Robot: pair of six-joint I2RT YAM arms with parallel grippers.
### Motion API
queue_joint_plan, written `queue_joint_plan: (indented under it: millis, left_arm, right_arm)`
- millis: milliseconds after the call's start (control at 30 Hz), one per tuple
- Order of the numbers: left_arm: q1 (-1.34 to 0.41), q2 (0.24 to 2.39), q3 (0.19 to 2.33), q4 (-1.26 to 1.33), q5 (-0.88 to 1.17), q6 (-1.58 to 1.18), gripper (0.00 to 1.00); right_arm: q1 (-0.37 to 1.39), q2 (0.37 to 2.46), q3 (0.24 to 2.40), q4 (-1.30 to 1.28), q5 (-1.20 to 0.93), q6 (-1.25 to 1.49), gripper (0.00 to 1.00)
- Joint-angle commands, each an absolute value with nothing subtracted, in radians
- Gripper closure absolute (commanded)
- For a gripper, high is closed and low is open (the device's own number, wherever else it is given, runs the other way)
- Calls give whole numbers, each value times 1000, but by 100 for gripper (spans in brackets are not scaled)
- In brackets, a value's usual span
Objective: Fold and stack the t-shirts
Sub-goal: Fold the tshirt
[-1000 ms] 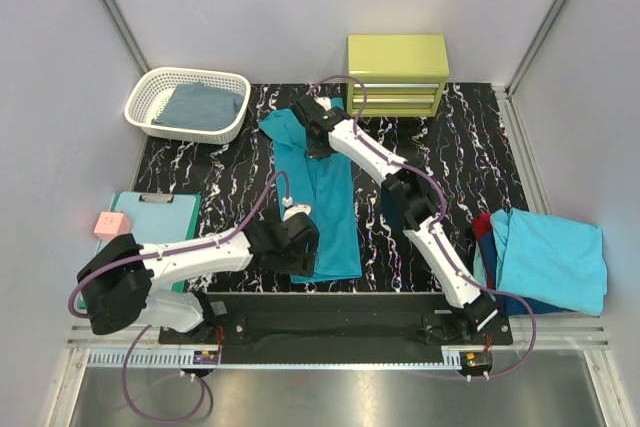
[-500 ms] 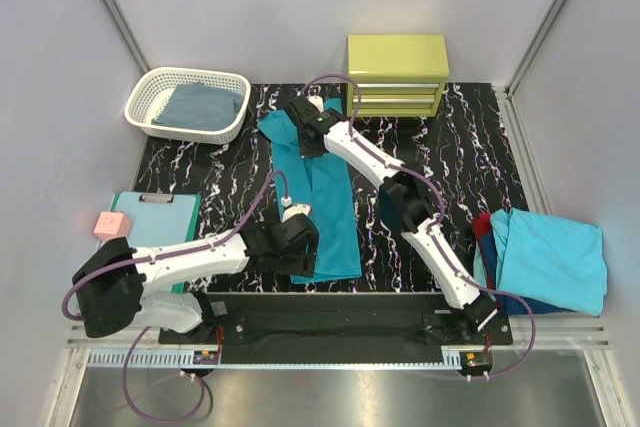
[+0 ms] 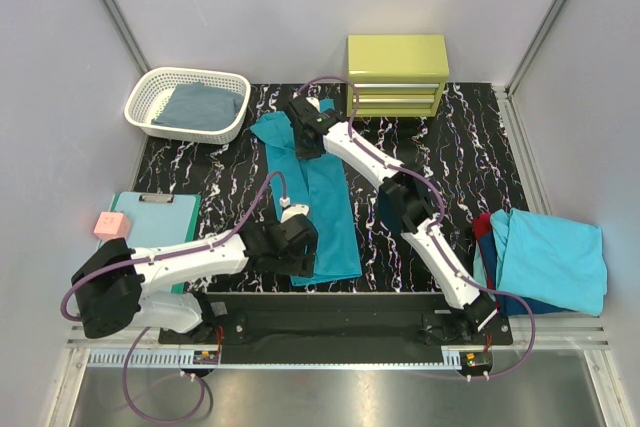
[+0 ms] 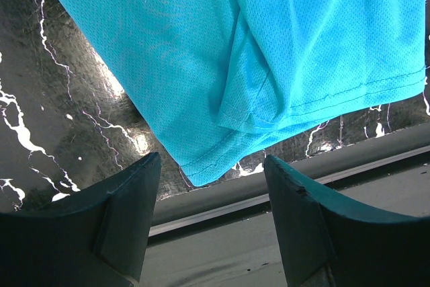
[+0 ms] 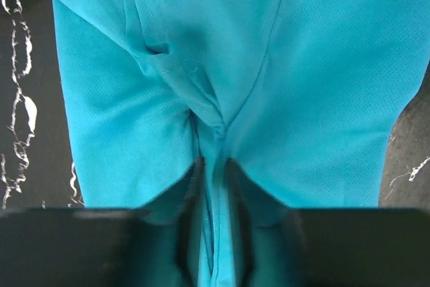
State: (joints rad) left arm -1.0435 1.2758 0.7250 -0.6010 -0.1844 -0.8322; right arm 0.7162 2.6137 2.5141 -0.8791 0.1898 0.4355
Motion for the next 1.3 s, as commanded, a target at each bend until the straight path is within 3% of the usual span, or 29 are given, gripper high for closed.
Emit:
queue_joint_plan:
  millis: [0, 133, 367, 500, 667, 933, 1067, 1100, 1167, 1267]
  left_arm:
    - [-1051, 1259, 747, -592, -213, -839, 32]
    - [-1051, 1244, 758, -604, -230, -833, 32]
    - [-1013, 1223, 844, -652, -310, -793, 29]
    - [-846, 1239, 908, -626, -244, -729, 28]
    - [-614, 1396, 1095, -601, -198, -600, 30]
    - [-491, 1880, 1599, -623, -100, -494, 35]
    - [-480, 2093, 1842, -710, -75, -454, 45]
    - [-477, 2159, 1885, -722, -84, -448, 54]
    - [-462, 2231, 1982, -733, -83, -439, 64]
    - [-431, 2316, 2109, -747, -71, -446, 66]
  right_arm:
    - [724, 2577, 2499, -851, 211, 419, 59]
    - [704, 2482, 2491, -845, 314, 405, 40]
    - [638, 2301, 2370, -848, 330, 402, 34]
    - [638, 2123, 1979, -738, 364, 419, 34]
    - [641, 1882, 1565, -558, 292, 457, 42]
    - [747, 1735, 1335, -531, 267, 482, 57]
    - [794, 1710, 1299, -528, 255, 486, 72]
    - [801, 1709, 1296, -529, 247, 485, 75]
    - [816, 1709, 1289, -528, 238, 480, 82]
    - [822, 1724, 1281, -528, 227, 480, 87]
